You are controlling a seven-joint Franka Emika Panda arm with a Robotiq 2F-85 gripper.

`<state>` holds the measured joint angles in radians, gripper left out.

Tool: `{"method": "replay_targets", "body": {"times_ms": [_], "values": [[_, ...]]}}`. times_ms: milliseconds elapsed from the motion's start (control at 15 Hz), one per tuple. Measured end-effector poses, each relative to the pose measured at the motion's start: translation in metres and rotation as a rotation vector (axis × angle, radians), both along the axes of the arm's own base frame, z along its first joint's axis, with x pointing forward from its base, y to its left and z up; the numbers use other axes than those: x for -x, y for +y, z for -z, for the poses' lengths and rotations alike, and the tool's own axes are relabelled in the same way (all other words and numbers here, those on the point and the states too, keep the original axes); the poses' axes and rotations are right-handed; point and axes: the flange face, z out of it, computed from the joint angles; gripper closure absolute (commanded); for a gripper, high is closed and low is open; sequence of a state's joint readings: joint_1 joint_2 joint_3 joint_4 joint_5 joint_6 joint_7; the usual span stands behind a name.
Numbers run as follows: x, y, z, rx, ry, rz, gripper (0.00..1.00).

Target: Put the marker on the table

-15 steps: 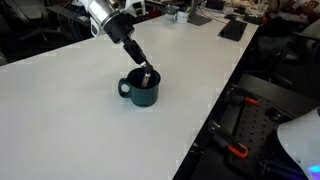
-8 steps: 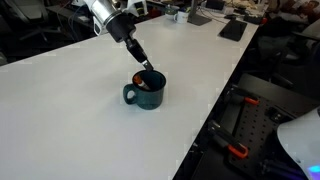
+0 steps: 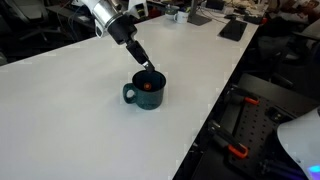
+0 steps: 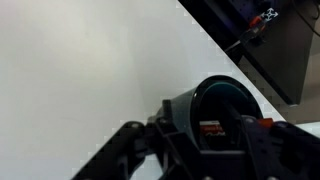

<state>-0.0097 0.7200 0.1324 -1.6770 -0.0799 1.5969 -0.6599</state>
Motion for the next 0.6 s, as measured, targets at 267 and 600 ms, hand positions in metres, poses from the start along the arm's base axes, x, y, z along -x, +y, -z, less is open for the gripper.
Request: {"method": "replay_targets", "body": {"times_ms": [267,600], "values": [[0.0003,0.0007,0.0005,0.000,0.001,-0.002,0.13],[0.0005,0.0047,0.0011,-0.006,-0.001,-0.008,0.00]]}}
